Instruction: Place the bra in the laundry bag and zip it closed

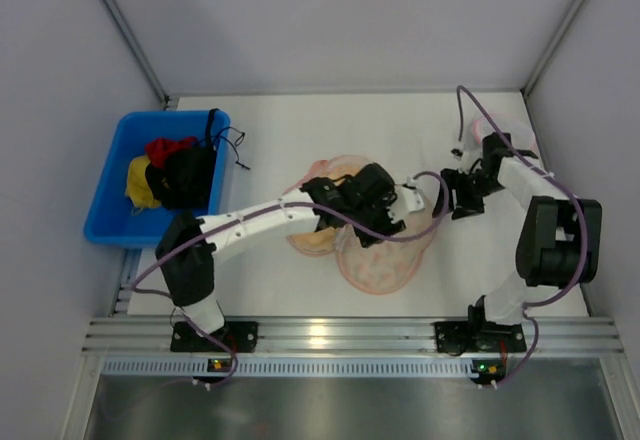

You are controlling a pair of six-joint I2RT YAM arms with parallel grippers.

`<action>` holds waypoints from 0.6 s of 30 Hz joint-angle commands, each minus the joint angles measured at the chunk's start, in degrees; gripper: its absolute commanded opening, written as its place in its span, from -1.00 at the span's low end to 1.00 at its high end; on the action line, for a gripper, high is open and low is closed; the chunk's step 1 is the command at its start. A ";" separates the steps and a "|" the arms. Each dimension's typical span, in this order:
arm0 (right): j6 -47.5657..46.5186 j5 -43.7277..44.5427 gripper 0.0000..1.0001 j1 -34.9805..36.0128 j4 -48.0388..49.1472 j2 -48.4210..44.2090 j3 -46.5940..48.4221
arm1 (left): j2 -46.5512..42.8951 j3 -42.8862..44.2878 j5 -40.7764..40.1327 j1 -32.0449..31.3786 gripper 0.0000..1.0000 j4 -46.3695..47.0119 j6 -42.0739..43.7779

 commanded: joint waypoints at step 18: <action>-3.41 -4.39 0.52 -13.35 -6.85 -3.51 9.28 | 30.13 22.92 -17.32 -15.11 0.33 -1.89 -17.85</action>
